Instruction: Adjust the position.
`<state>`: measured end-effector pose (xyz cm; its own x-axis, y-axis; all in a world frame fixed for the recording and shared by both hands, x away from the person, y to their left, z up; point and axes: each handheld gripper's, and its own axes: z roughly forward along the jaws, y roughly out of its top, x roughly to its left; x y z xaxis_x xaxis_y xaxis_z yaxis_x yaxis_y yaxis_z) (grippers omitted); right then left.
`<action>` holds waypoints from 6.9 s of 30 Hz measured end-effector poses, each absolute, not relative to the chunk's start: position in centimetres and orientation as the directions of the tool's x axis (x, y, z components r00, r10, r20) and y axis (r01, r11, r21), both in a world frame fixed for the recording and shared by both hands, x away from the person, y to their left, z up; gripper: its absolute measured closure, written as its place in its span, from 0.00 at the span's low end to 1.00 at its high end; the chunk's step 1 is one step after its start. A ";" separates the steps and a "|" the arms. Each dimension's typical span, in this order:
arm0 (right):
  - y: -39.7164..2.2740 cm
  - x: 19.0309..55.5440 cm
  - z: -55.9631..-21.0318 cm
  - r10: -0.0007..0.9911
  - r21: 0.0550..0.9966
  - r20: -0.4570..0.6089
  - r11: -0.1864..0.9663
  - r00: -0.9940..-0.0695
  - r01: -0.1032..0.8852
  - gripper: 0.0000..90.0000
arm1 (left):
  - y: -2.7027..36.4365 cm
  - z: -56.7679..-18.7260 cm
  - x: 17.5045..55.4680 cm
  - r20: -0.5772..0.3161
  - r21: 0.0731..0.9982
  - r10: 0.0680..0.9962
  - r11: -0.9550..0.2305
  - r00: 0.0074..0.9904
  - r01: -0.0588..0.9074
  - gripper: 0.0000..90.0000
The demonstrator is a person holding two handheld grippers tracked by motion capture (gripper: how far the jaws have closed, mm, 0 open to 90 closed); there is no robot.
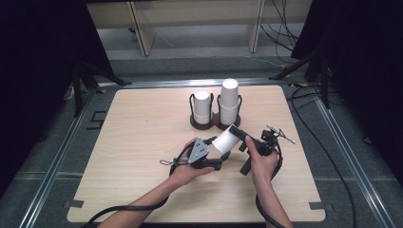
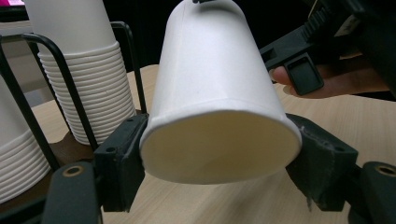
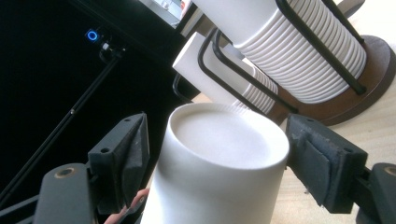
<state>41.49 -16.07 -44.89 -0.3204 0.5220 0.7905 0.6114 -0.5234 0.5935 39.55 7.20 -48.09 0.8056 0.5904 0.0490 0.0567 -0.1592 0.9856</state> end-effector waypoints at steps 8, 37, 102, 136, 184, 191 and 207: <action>-16.5 41.4 -44.0 0.522 0.621 0.779 -0.564 -0.348 0.545 0.22 | 7.9 -47.5 39.4 0.040 0.980 0.575 -0.182 0.817 0.080 0.30; -20.3 40.2 -44.6 0.684 0.867 0.477 -0.264 -0.551 0.423 0.25 | 14.3 -45.2 39.7 0.069 0.961 0.533 -0.263 0.843 0.088 0.32; -18.4 39.8 -45.9 0.437 0.905 0.162 0.291 -0.885 0.310 0.26 | 17.6 -41.8 39.9 0.140 0.860 0.249 -0.510 0.958 0.007 0.33; -16.9 39.2 -46.2 0.364 0.862 0.122 0.422 -0.923 0.280 0.26 | 16.3 -40.1 40.3 0.137 0.745 0.114 -0.667 0.984 -0.026 0.34; -16.0 39.6 -45.5 0.339 0.821 0.086 0.508 -0.937 0.259 0.26 | 13.7 -38.3 40.8 0.153 0.523 -0.011 -0.847 0.988 -0.091 0.34; -15.7 39.9 -45.3 0.325 0.809 0.075 0.532 -0.943 0.248 0.26 | 13.2 -38.2 40.8 0.135 0.478 -0.019 -0.875 0.991 -0.082 0.34; -14.5 40.3 -44.3 0.297 0.803 0.041 0.559 -0.954 0.208 0.25 | 12.2 -38.1 40.7 0.153 0.402 -0.058 -0.908 0.987 -0.116 0.35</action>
<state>40.28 -14.45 -44.28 -0.9541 0.2966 0.0407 0.2079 0.5587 0.8029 40.68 12.19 -38.09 0.9865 -0.0577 0.1533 -0.1155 -0.9084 0.4018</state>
